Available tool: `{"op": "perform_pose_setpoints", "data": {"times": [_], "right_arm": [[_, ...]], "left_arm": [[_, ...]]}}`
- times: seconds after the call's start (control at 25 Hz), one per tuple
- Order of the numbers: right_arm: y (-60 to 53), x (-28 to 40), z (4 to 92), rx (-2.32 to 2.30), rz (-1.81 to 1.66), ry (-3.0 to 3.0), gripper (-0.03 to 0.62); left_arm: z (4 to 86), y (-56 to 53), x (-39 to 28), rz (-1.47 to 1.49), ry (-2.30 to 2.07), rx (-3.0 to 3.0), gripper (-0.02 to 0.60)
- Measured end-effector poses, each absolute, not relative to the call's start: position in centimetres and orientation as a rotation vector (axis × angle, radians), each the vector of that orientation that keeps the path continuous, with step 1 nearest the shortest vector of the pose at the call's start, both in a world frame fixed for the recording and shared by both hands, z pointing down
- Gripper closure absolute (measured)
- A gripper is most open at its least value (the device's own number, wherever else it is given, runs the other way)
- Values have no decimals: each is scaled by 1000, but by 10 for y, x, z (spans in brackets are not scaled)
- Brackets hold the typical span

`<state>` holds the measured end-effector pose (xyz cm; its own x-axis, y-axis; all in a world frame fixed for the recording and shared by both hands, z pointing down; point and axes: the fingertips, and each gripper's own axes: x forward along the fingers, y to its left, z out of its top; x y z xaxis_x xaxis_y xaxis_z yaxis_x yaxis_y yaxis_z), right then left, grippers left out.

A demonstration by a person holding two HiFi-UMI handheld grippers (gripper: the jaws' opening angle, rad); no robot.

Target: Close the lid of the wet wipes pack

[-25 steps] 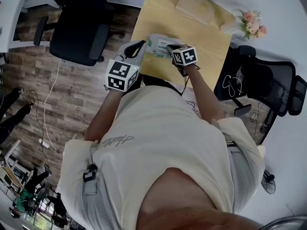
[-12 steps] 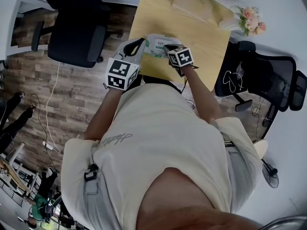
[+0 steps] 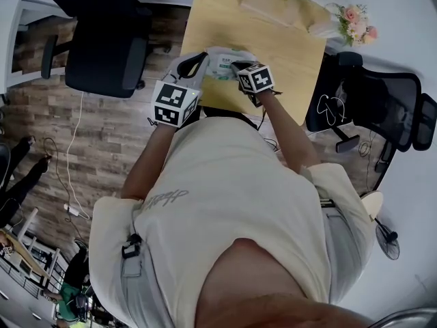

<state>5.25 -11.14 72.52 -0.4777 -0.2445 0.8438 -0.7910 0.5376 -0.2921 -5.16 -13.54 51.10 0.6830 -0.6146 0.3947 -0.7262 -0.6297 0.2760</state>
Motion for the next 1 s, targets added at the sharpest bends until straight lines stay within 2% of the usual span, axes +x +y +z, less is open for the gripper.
{"op": "perform_pose_setpoints", "data": {"times": [0.2, 0.44, 0.6, 1.0], "right_arm": [[-113, 51, 724, 869, 942, -1991, 591], [-113, 50, 721, 883, 742, -1981, 591], [-106, 54, 716, 895, 747, -1974, 592], [-113, 59, 617, 1068, 781, -2266, 592]], "left_arm": [[511, -131, -57, 371, -1043, 2481, 565], [495, -131, -60, 339, -1078, 2514, 565], [476, -130, -61, 311, -1111, 2537, 565], [446, -124, -54, 308, -1086, 2617, 565]]}}
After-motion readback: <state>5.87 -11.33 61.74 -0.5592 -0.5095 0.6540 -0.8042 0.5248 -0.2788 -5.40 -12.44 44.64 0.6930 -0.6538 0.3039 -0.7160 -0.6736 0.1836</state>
